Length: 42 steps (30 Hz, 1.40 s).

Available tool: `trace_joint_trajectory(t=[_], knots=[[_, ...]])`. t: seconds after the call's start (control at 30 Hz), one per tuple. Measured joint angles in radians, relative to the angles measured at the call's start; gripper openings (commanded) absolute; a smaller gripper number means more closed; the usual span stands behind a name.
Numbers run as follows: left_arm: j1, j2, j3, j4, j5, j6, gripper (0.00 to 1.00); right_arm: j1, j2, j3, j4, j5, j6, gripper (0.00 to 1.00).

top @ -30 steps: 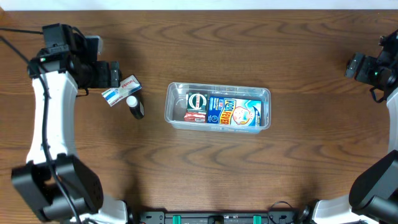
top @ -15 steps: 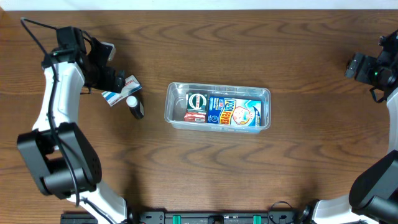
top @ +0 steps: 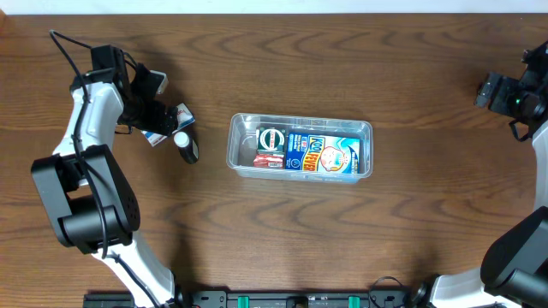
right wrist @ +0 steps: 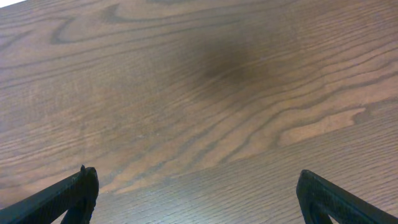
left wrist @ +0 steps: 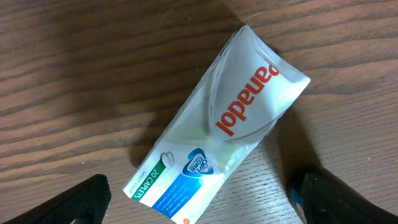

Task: Pack container
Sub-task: 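Close the left gripper on the Panadol box and lift it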

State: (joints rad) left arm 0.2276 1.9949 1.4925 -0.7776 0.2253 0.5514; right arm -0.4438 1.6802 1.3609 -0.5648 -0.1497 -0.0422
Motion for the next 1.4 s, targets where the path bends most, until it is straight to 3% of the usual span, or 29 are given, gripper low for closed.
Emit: trace_joint_trajectory(t=[0.97, 1.27, 1.4], knots=[[0.000, 0.097, 0.000, 0.040, 0.000, 0.000, 0.99, 0.000, 0.000, 0.000, 0.000, 0.000, -0.003, 0.99], [0.000, 0.098, 0.000, 0.013, 0.000, -0.011, 0.77, 0.000, 0.000, 0.000, 0.000, 0.000, -0.003, 0.99], [0.000, 0.098, 0.000, -0.008, 0.000, -0.047, 0.58, 0.000, 0.000, 0.000, 0.000, 0.000, -0.003, 0.99]])
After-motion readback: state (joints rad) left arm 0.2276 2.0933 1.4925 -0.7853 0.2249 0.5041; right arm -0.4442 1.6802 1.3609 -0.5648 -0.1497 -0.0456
